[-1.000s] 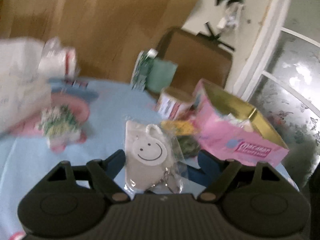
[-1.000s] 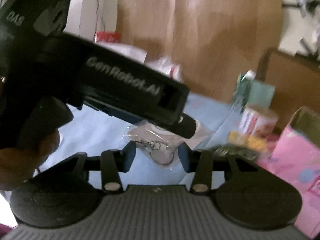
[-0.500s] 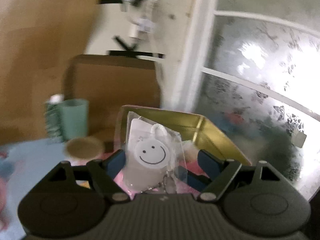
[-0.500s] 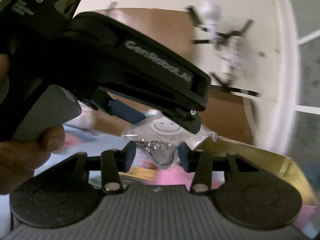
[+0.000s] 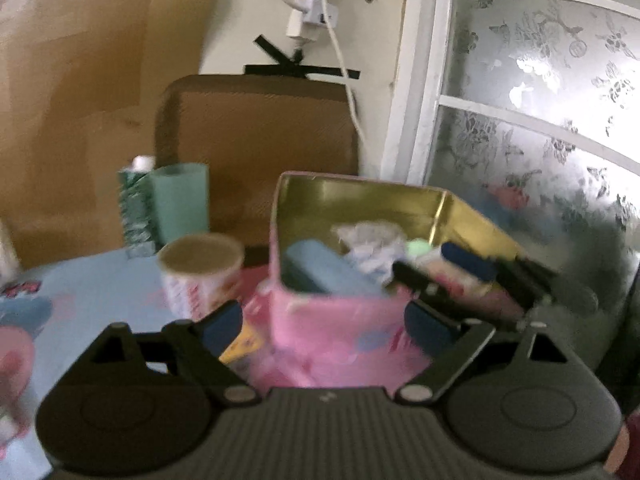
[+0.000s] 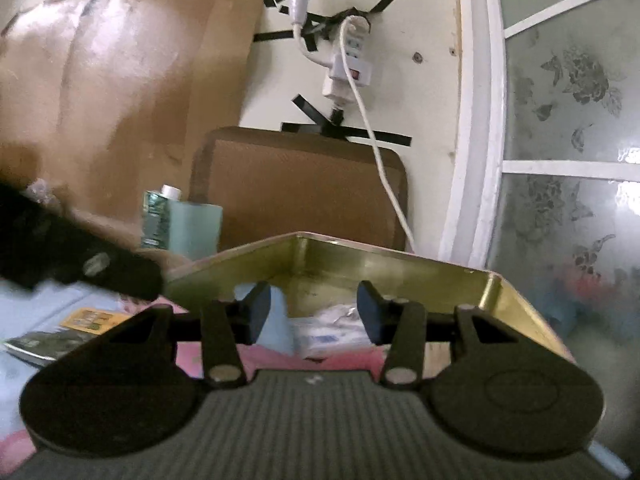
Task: Organize soft objects
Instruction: 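Carry the smiley-face packet into the pink tin and open the right gripper, then move the right gripper back to the grey-green correction tape roller, then position the open right gripper around the correction tape roller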
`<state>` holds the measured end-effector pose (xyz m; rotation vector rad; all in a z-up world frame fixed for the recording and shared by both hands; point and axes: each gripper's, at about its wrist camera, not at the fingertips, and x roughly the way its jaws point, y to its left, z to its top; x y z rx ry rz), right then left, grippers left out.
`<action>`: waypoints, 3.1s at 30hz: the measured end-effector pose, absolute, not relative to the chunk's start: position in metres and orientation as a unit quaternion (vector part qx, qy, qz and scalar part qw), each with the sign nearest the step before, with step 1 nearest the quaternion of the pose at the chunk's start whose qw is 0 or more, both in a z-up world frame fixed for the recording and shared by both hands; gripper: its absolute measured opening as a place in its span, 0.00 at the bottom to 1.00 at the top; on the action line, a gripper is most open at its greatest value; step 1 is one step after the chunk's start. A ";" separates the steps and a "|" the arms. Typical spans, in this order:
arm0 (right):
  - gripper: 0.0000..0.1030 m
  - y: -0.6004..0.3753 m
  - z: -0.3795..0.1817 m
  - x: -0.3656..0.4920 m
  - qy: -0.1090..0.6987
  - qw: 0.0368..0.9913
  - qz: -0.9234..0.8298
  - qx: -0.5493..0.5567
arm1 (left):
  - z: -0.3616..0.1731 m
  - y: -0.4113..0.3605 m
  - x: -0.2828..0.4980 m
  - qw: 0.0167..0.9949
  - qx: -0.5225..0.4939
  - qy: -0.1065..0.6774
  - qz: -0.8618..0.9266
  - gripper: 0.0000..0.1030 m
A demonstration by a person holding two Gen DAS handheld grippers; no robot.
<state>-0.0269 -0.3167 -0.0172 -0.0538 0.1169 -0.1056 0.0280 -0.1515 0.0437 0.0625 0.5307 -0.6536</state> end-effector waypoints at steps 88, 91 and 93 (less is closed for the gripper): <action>0.60 -0.227 -0.032 -0.013 0.257 0.957 0.103 0.085 | -0.014 0.029 0.026 0.930 -0.126 0.301 -0.168 0.94; 0.60 -0.224 -0.032 -0.013 0.260 0.957 0.106 0.077 | -0.015 0.031 0.026 0.930 -0.129 0.301 -0.168 0.94; 0.60 -0.221 -0.031 -0.013 0.261 0.956 0.111 0.068 | -0.015 0.031 0.026 0.929 -0.131 0.302 -0.168 0.94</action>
